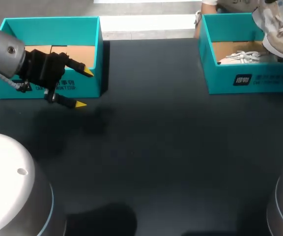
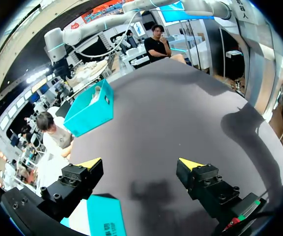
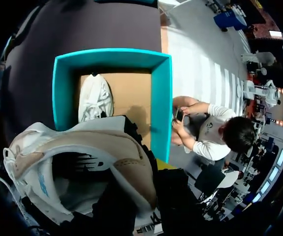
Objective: Take the shoe out of the shoebox, open the shoe tongue, remove and reinsert the insole, then place the shoe into the shoebox
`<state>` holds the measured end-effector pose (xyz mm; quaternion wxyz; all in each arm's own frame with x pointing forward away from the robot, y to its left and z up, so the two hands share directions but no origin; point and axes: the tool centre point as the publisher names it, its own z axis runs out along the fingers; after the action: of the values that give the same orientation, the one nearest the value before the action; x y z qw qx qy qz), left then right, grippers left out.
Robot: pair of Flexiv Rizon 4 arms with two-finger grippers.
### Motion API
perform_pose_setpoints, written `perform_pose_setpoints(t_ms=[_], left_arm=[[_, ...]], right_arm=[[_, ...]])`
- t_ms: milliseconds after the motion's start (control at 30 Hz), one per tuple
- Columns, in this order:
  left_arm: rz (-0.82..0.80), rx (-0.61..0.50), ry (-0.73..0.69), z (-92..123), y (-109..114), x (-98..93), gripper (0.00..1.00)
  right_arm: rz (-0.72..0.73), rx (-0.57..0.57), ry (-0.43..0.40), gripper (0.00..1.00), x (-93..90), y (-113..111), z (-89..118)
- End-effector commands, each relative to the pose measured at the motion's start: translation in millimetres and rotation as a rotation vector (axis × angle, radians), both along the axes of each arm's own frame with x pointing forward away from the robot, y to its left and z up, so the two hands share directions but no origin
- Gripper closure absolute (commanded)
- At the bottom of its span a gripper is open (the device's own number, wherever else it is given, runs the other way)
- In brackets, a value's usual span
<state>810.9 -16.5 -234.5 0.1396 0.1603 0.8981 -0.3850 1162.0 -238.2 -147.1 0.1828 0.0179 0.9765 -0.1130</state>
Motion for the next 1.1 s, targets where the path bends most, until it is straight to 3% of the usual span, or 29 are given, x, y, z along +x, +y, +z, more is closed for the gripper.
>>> perform_pose_setpoints(t_ms=[33, 200, 400, 667, 900, 933, 1100], left_arm=[[0.001, 0.004, 0.001, 0.5, -0.3, -0.2, 0.00], [0.001, 0.004, 0.001, 0.5, -0.3, -0.2, 0.00], [0.001, 0.004, 0.001, 0.5, -0.3, -0.2, 0.00], [0.001, 0.004, 0.001, 0.5, -0.3, -0.2, 0.00], [0.001, 0.004, 0.001, 0.5, -0.3, -0.2, 0.00], [0.001, 0.004, 0.001, 0.5, -0.3, -0.2, 0.00], [0.001, 0.004, 0.001, 0.5, -0.3, -0.2, 0.00]], right_arm=[[-0.009, 0.031, 0.064, 1.00, 38.6, -20.7, -4.0], [-0.116, -0.030, 0.074, 1.00, 59.6, -48.2, -16.8], [-0.288, -0.026, 0.022, 1.00, 54.8, -55.4, -12.1], [-0.909, 0.103, -0.079, 1.00, 35.8, -69.1, -20.0], [-1.404, 0.199, -0.238, 1.00, 26.0, -73.1, -23.1], [-1.430, 0.207, -0.280, 1.00, 26.1, -72.8, -23.3], [-1.430, 0.207, -0.280, 1.00, 26.1, -72.8, -23.3]])
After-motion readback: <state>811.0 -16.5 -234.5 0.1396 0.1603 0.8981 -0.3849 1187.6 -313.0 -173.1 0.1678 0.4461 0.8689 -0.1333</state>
